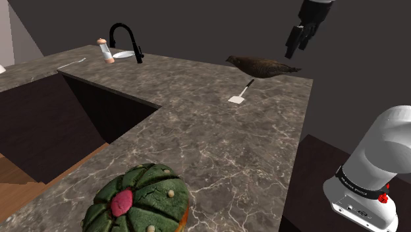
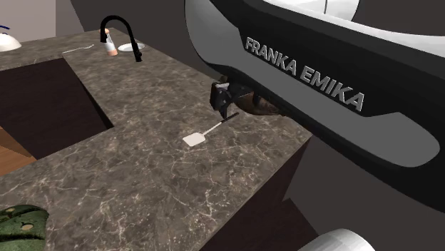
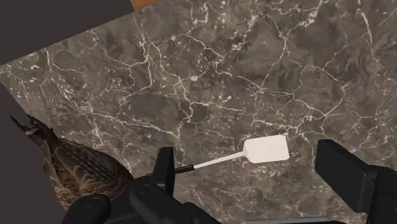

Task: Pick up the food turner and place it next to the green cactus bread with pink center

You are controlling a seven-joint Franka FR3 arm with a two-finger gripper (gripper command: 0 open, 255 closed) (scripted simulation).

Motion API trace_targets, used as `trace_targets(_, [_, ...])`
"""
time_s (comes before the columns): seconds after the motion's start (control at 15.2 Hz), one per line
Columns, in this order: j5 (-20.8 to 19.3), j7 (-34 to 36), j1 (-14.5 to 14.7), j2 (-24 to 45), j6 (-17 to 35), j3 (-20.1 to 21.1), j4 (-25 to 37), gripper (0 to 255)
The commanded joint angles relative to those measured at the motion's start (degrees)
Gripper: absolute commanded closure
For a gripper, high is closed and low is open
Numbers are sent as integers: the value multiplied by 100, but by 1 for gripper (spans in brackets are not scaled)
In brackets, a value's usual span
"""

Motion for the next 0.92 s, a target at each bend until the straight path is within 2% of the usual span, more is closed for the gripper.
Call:
trace_targets(0.0, [0,0,0,0,0,0,0,0])
trace_targets(0.4, [262,2052,-541,1061,743,676,56,0])
trace_targets(0.86, [290,4385,-1143,2557,1404,1250,563,0])
